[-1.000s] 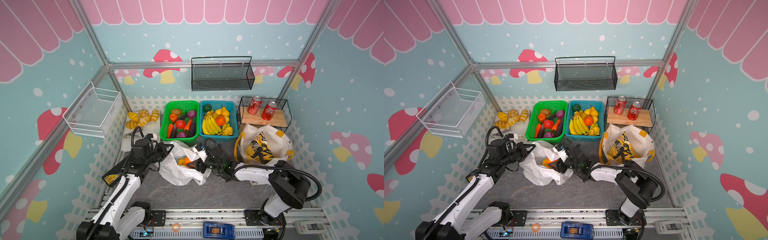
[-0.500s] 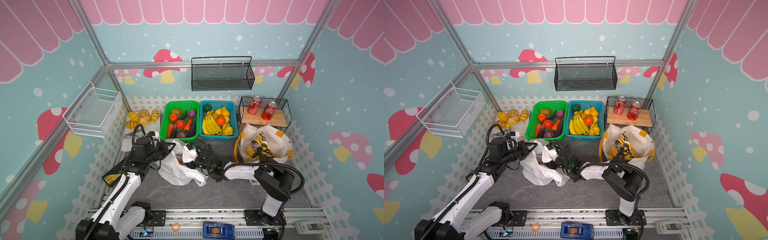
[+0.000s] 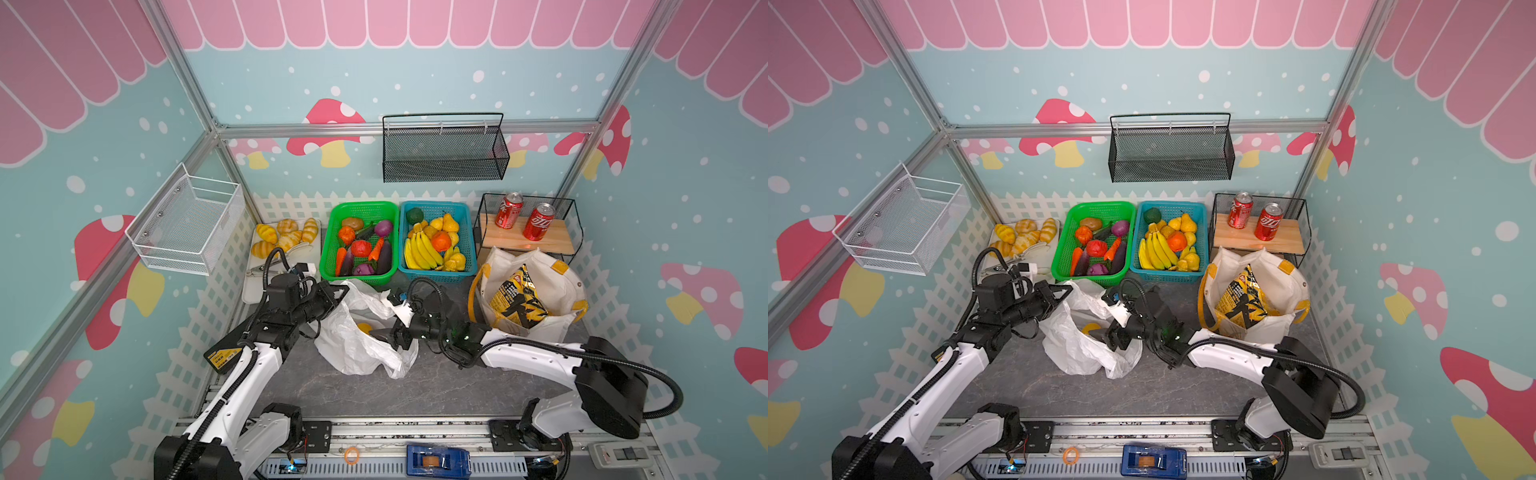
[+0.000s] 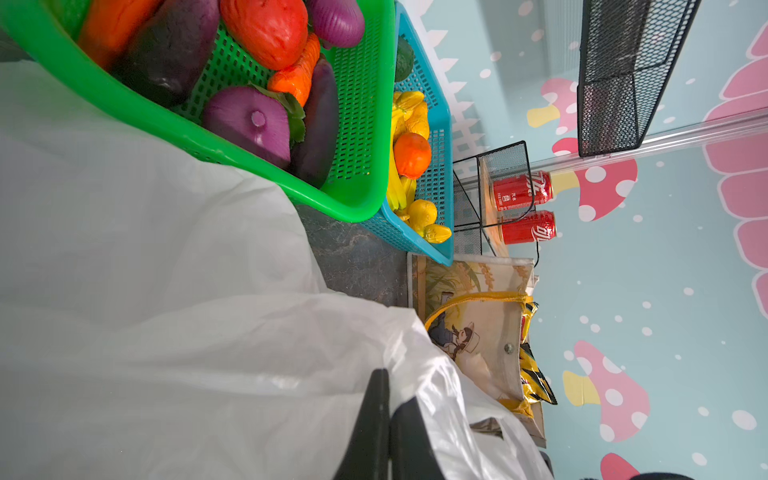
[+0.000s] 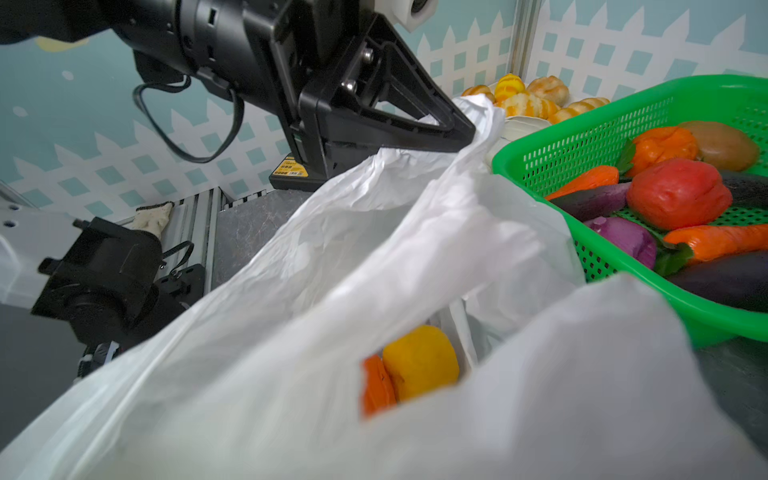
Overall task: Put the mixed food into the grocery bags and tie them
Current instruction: 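Carry the orange fruit with the right gripper and lower it into the bag, then move the right gripper back to the teal basket and grasp another orange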
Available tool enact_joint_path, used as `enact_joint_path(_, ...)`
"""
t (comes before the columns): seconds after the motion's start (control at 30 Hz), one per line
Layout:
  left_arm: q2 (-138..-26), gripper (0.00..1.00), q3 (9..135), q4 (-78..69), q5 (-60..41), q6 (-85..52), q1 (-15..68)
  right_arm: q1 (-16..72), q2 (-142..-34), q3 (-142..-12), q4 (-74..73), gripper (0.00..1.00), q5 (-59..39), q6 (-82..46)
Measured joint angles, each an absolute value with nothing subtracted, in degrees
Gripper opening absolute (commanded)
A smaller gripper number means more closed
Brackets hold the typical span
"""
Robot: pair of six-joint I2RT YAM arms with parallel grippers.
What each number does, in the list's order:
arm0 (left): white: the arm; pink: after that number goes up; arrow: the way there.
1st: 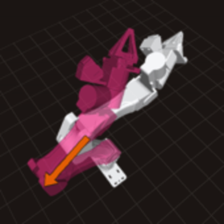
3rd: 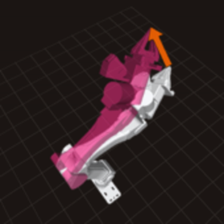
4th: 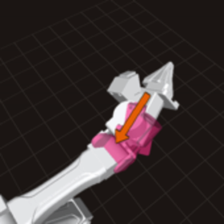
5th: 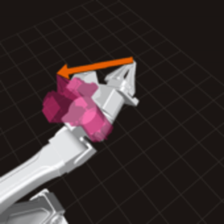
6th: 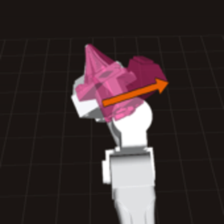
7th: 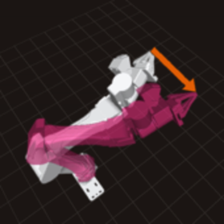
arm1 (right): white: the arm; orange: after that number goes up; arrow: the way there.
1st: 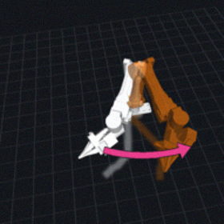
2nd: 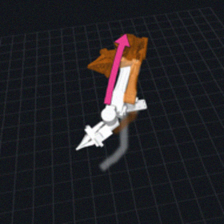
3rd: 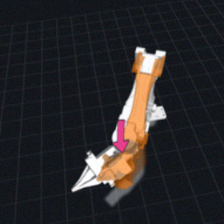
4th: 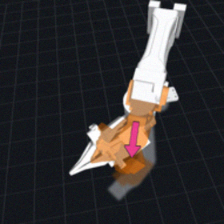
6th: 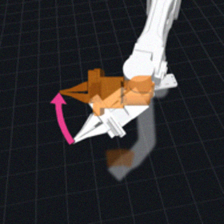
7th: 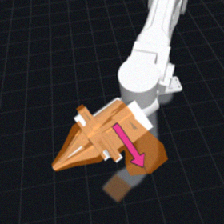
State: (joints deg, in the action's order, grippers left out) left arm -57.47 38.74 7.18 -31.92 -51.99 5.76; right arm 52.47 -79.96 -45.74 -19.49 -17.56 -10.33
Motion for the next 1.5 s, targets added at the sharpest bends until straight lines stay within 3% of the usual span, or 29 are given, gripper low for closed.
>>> enact_joint_path(0.3,-57.5,0.0,38.9,7.4,-31.5,-52.1,2.5,42.4,-63.5,-45.0,-3.8,0.74,-20.6,-4.3)
enact_joint_path(0.47,-57.5,0.0,38.9,7.4,-31.5,-52.1,2.4,34.8,-62.1,-47.2,0.6,0.7,-19.6,-5.5)
enact_joint_path(0.57,-57.5,0.0,38.9,7.4,-31.5,-52.1,2.4,32.0,-68.3,-54.5,4.7,0.7,-13.3,-7.4)
enact_joint_path(0.97,-57.5,0.0,38.9,7.4,-31.5,-52.1,2.4,26.7,-107.8,-92.1,14.7,0.85,10.0,-4.4)
enact_joint_path(1.23,-57.8,0.0,39.7,7.4,-31.5,-52.1,2.4,24.0,-128.4,-112.1,22.9,0.89,16.5,0.2)
enact_joint_path(1.5,-59.0,0.0,39.8,7.2,-31.5,-52.1,2.4,22.2,-137.3,-121.3,27.7,0.85,18.3,2.3)
